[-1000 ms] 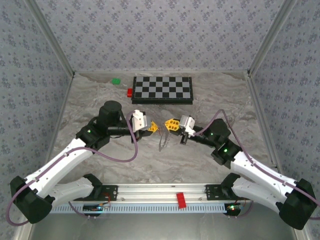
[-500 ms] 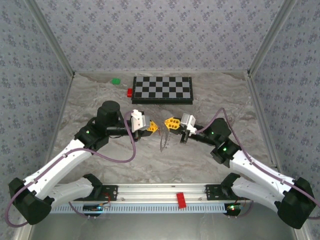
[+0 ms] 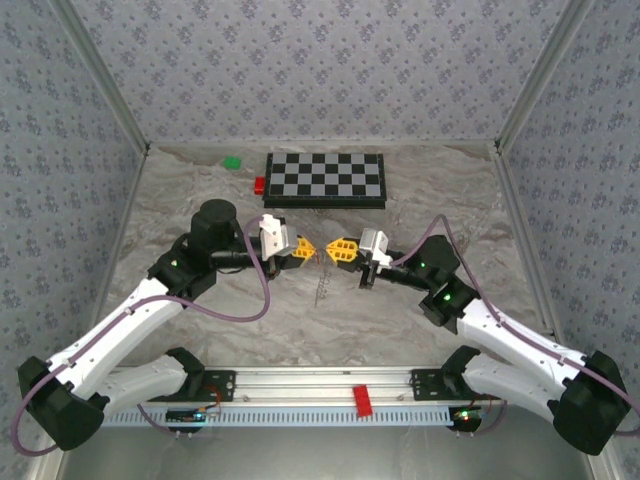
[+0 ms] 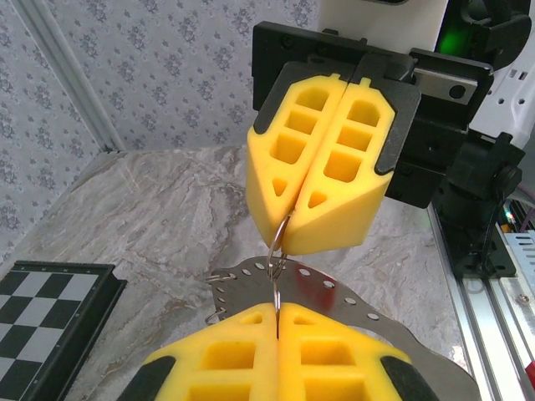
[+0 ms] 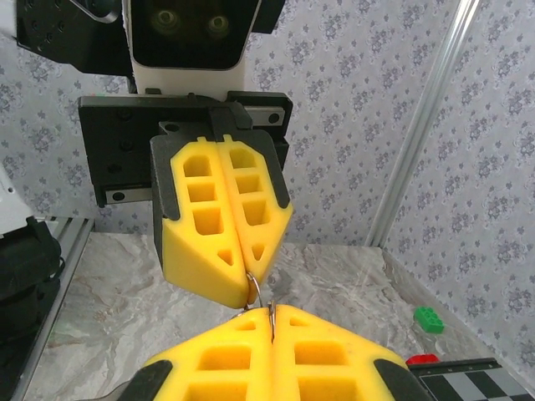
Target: Put the keys on the keyring
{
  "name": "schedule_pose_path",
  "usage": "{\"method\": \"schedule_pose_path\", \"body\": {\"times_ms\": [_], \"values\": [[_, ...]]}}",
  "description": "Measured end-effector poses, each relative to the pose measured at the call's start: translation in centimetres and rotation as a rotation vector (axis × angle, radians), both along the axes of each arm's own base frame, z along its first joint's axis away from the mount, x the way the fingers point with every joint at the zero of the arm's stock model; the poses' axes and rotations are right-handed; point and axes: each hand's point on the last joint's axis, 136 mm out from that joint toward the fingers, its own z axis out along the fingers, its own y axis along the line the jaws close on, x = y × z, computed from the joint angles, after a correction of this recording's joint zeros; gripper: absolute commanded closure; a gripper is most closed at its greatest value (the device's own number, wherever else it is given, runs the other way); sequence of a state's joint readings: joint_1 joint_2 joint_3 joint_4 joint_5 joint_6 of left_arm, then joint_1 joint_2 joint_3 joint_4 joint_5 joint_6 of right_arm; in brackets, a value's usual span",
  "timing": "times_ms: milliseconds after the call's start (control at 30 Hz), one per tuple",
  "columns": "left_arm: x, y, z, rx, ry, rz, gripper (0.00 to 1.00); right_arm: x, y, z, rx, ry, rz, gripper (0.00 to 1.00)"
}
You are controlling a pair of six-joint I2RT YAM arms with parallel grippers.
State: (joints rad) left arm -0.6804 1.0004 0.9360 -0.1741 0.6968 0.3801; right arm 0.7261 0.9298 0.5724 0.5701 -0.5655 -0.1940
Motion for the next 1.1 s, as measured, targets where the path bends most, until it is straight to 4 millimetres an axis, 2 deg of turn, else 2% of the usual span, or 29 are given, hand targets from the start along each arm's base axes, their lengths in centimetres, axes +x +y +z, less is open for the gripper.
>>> {"method": "schedule_pose_path", "body": {"times_ms": [1100], "values": [[0.07, 0.07, -0.04, -0.001, 0.005, -0.002, 1.00, -0.25, 0.22, 0.12, 0.006, -0.002, 0.011, 1.00]]}}
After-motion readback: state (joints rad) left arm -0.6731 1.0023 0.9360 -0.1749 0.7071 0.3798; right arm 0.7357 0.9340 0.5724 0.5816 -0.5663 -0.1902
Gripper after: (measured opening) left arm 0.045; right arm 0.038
